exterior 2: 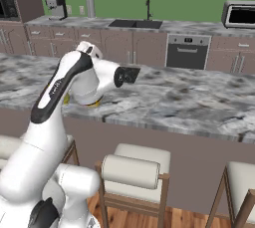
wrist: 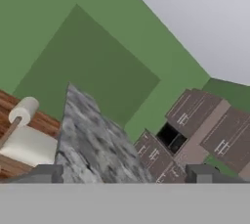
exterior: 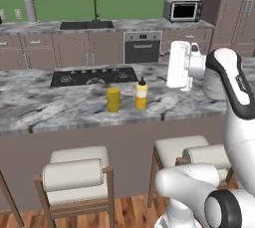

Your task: The dining table condiment station is running low on mustard. Refill the condiment station by opening the cabinet and taking the mustard from the cabinet and placing it on the dining table.

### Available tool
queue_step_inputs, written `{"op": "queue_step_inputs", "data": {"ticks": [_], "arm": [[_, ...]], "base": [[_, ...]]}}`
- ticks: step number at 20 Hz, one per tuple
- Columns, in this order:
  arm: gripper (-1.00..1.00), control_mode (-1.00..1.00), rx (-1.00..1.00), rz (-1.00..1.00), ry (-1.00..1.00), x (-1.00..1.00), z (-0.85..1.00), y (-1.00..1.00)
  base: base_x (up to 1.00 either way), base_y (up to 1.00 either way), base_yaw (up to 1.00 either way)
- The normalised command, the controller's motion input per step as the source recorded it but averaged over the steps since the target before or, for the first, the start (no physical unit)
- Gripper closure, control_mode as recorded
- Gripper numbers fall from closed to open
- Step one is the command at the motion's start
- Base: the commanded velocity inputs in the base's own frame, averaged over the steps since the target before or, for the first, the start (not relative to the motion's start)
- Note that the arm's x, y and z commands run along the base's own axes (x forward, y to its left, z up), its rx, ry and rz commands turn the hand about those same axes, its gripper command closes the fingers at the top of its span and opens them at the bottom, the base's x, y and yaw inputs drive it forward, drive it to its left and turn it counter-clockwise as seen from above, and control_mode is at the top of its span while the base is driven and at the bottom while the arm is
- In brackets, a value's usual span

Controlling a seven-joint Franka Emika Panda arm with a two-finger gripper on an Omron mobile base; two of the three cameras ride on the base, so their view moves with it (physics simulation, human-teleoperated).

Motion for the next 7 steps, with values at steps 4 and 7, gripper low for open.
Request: {"op": "queue_step_inputs", "data": {"ticks": [4, 7], "arm": [[-1.00, -1.00, -0.14, -0.10, 0.19, -0.35, 0.13, 0.38], [-1.00, -1.00, -0.17, -0.03, 0.16, -0.15, 0.00, 0.29]], "base": [[0.00, 0.00, 0.00], [0.00, 0.00, 0.00]]}}
